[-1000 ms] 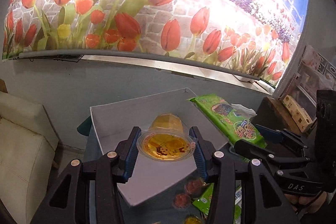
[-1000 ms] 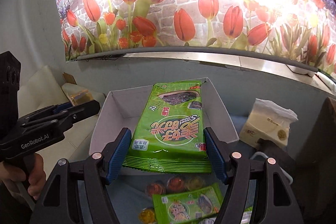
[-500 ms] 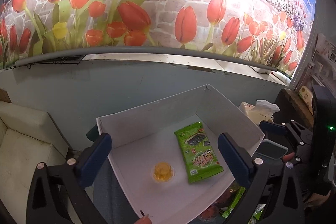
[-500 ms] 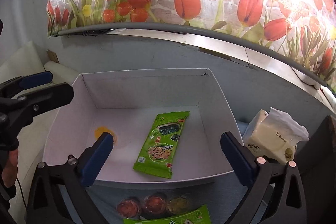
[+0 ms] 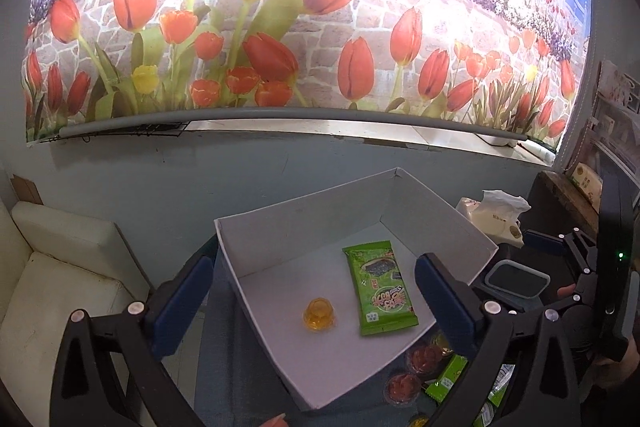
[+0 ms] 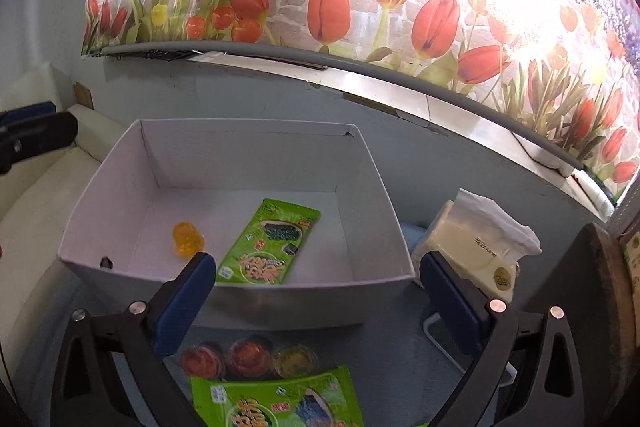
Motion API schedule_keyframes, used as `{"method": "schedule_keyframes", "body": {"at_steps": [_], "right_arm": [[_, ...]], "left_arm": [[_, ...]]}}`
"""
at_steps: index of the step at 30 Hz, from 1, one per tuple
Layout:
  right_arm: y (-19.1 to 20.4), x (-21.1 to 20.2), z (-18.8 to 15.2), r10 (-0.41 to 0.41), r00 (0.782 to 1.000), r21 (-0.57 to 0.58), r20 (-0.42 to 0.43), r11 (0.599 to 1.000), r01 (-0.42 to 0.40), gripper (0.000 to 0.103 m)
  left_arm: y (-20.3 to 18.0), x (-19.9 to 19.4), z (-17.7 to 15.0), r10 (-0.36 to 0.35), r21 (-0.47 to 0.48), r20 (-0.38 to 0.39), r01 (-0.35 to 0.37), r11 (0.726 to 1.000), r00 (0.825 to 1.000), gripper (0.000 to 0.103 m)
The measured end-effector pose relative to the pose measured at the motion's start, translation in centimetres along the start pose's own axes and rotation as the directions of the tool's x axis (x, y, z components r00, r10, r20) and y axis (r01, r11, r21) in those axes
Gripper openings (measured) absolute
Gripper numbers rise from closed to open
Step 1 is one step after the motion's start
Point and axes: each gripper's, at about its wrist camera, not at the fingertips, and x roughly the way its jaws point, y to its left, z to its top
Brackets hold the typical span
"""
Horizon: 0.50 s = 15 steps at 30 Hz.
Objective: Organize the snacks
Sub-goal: 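Return both tools to the pile and grasp a long green snack bar with the right gripper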
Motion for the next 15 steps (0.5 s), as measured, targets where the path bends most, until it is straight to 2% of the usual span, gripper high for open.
{"method": "schedule_keyframes", "body": {"at_steps": [2,4,5,11,15], "right_arm": [[-0.7,-1.3,-1.8,0.02,1.0,0.015,0.0,1.0,-0.02,0.103],[-1.6,-2.4,-3.9,0.086,0.996,0.056,-0.029,0.995,-0.084,0.103],[-2.1,-3.1,-5.1,0.09,0.995,0.088,-0.034,0.992,-0.087,0.103],[-3.9,-7.5,-12.4,0.041,0.997,0.18,-0.065,0.983,-0.028,0.103],[-2.7,-9.7,-17.0,0.036,0.992,0.224,-0.122,0.975,-0.007,0.103]], "left_arm": [[-0.7,-1.3,-1.0,-0.013,0.022,0.0,0.013,1.0,1.0,0.103],[-1.8,-3.0,-2.5,-0.076,0.053,-0.005,0.076,0.996,0.997,0.103],[-2.5,-3.8,-3.3,-0.096,0.066,-0.009,0.096,0.993,0.995,0.103],[-7.0,-8.4,-9.2,-0.131,0.122,-0.064,0.138,0.983,0.989,0.103],[-9.0,-11.3,-13.6,-0.143,0.117,-0.069,0.15,0.982,0.987,0.103]]}}
